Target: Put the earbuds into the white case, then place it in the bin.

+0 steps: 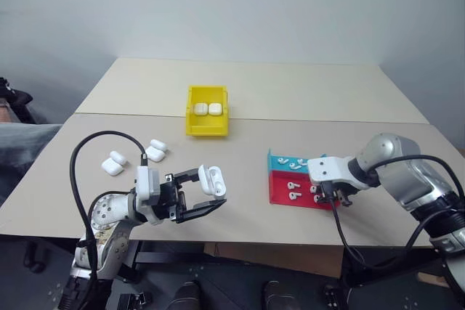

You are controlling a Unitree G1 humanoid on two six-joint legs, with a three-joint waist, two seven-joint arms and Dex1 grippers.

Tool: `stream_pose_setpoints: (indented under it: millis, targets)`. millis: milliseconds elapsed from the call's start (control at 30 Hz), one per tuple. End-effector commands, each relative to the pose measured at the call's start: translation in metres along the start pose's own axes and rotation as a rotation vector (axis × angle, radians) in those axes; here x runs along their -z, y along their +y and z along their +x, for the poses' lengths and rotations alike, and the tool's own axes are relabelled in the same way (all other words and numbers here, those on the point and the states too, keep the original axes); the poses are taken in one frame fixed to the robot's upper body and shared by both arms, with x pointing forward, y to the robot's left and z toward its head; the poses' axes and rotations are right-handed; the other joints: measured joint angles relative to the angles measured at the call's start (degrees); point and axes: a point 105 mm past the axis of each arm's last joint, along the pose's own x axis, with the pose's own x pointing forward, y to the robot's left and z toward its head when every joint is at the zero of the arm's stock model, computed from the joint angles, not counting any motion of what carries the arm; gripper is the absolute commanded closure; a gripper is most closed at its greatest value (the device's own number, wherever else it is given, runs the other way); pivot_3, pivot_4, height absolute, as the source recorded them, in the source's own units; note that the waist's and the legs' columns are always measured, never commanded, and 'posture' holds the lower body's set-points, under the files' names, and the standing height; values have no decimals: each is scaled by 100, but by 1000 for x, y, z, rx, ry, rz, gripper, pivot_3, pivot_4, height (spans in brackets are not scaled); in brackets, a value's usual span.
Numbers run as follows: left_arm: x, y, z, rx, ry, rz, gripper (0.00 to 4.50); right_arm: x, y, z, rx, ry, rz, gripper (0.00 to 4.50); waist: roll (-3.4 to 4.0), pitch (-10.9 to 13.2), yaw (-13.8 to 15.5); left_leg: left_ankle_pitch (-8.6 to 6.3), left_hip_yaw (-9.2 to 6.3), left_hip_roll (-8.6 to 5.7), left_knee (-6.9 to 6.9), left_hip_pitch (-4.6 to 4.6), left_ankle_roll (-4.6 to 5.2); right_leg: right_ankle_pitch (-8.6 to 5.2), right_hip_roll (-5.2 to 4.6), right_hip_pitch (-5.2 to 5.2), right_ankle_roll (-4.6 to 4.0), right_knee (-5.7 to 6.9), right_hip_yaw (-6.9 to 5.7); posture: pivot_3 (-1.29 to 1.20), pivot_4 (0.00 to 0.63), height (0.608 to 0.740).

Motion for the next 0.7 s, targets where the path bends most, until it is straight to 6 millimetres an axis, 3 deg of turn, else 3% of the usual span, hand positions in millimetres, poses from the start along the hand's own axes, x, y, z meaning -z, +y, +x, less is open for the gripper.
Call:
stream_pose_setpoints:
  millis: [33, 67, 167, 267, 533, 667, 700]
  targets:
    - [-10, -4, 3, 23, -12, 36, 1777, -9, -7, -20, 73, -22, -63, 3159, 0, 0, -2, 0, 0, 0, 0, 0, 0, 0, 0, -1, 0, 0, 0, 0, 150, 740]
    - [-10, -4, 3, 22, -11, 34, 1777, -9, -6, -21, 73, -21, -79, 3159, 0, 0, -2, 0, 0, 0, -1, 0, 0, 0, 0, -2, 0, 0, 0, 0, 150, 740]
    - [-10, -4, 4, 17, -10, 29, 1777, -8, -4, -20, 66, -15, -87, 2603, 0, 0, 1, 0, 0, 0, 0, 0, 0, 0, 0, -1, 0, -2, 0, 0, 150, 740]
    - [-10, -5, 4, 21, -7, 28, 1777, -7, -4, -19, 66, -16, -68, 1597, 0, 0, 0, 0, 0, 0, 0, 0, 0, 0, 0, -1, 0, -3, 0, 0, 150, 740]
    - [-11, -7, 4, 28, 1, 19, 1777, -2, -2, -17, 35, -2, -7, 1597, 0, 0, -5, 0, 0, 2, -1, 0, 0, 0, 0, -4, 0, -3, 0, 0, 150, 740]
    - [-12, -10, 3, 34, 13, 0, 1777, -1, -2, -17, 41, 5, -6, 2807, 0, 0, -7, 0, 1, 2, -1, 0, 0, 0, 0, -5, 0, -4, 0, 0, 150, 740]
    - [-12, -10, 3, 35, 20, -5, 1777, -1, -3, -16, 46, 4, 0, 2807, 0, 0, -7, 0, 0, 2, -1, 0, -1, 0, 0, -5, 0, -4, 0, 0, 150, 740]
